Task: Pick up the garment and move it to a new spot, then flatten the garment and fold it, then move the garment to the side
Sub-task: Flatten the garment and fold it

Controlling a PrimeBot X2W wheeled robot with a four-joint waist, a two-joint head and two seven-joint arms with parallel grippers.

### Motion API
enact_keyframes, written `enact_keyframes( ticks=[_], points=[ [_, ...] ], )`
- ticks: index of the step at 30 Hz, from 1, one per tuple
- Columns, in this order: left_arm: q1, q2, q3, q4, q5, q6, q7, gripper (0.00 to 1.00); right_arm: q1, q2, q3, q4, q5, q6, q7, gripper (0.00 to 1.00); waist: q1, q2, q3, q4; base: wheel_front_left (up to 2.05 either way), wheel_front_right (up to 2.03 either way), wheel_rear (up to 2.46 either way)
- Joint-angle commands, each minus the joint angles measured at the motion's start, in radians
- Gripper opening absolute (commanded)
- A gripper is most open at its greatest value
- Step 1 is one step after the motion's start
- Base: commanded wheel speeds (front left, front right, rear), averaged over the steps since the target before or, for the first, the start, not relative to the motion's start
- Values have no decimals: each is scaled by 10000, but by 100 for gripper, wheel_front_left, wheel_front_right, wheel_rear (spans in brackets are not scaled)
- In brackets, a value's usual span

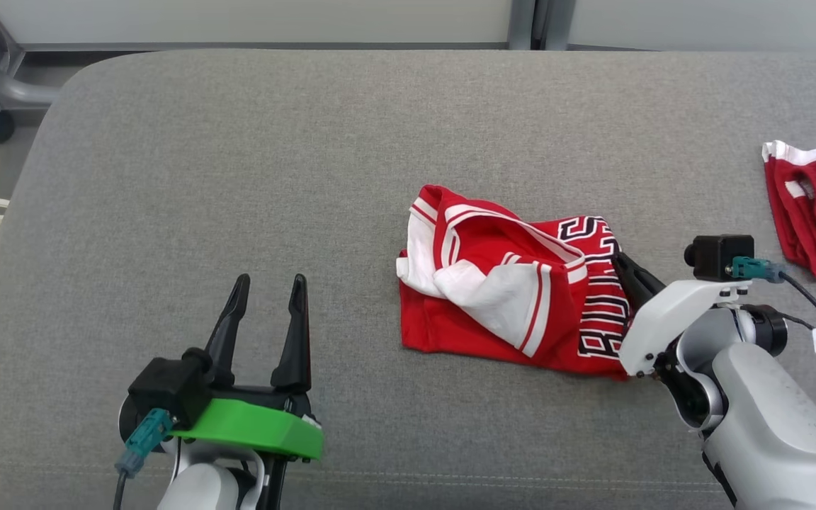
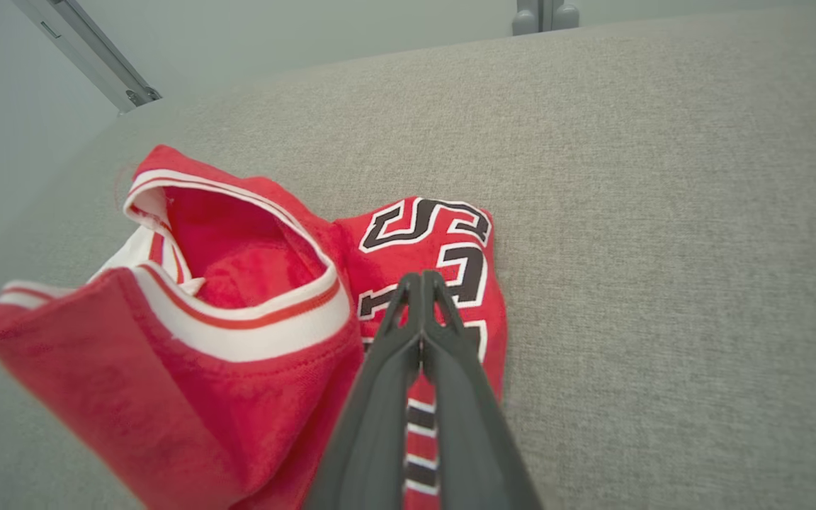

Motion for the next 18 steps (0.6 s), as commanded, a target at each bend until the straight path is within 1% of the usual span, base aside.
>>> enact_keyframes(
  ticks=[1,8,14,18],
  points=[
    [-157,67,-6,-41,64,48,-3,100,-99,19,36,111,-80,-4,-100,0,-1,0,195,201,0,0,0],
    [-253,83,-42,-25,53,59,2,100,-533,297,740,946,-114,-4,-566,0,-1,0,344,536,0,0,0],
    [-193,94,-66,52,1,62,-21,100,-695,481,1688,1135,138,-4,-712,0,-1,0,252,647,0,0,0],
    [-155,126,-56,67,-40,99,-29,100,-801,755,2391,1226,393,-4,-813,0,-1,0,176,632,0,0,0]
  ],
)
